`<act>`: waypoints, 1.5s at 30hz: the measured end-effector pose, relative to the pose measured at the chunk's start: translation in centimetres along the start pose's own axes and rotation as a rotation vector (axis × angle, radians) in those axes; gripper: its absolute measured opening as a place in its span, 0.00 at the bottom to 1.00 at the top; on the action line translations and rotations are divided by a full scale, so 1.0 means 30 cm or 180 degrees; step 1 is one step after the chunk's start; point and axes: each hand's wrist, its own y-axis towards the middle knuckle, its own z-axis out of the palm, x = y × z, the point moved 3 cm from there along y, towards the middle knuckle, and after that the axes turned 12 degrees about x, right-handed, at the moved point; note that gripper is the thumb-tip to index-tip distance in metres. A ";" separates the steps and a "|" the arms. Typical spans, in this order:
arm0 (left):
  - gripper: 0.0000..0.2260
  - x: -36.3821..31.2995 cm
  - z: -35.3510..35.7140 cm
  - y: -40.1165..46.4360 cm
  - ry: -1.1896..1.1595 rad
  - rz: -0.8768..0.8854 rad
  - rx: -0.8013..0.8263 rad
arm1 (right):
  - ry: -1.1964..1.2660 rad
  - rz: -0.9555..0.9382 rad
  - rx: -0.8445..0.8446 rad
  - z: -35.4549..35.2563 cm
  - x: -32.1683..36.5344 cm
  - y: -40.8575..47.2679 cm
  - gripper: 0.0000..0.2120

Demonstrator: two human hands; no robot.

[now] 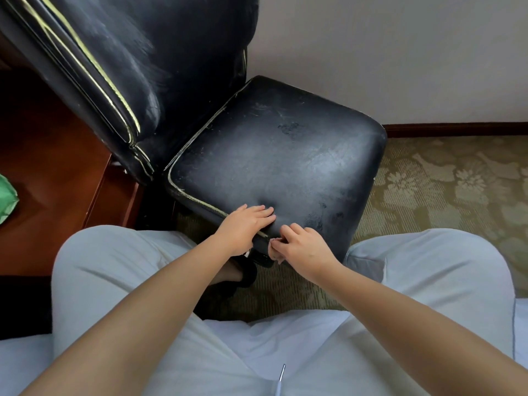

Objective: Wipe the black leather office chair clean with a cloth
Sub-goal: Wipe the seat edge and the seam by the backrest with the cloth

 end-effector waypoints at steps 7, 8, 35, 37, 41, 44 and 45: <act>0.34 0.013 -0.011 0.009 -0.0049 0.0079 -0.0142 | 0.0098 0.0137 -0.0162 0.000 0.019 0.010 0.14; 0.35 0.015 -0.012 0.009 -0.0038 0.0086 -0.0152 | 0.0099 0.0105 -0.0152 0.001 0.008 -0.001 0.14; 0.34 0.037 0.003 0.003 -0.0504 0.0178 -0.0336 | -0.0033 0.0104 -0.0175 0.014 -0.006 -0.004 0.09; 0.34 0.026 0.006 0.007 -0.0450 0.0221 -0.0366 | -0.0098 0.0088 -0.0176 0.013 -0.022 -0.012 0.09; 0.33 0.003 0.007 0.018 -0.0355 0.0239 -0.0404 | -0.0155 0.0045 -0.0077 0.025 -0.069 -0.040 0.11; 0.33 -0.018 0.005 0.041 -0.0281 0.0258 -0.0457 | -0.0077 0.0206 -0.0063 0.033 -0.112 -0.075 0.13; 0.33 -0.027 0.004 0.052 -0.0292 0.0259 -0.0470 | -0.0009 0.0279 -0.0055 0.033 -0.124 -0.087 0.14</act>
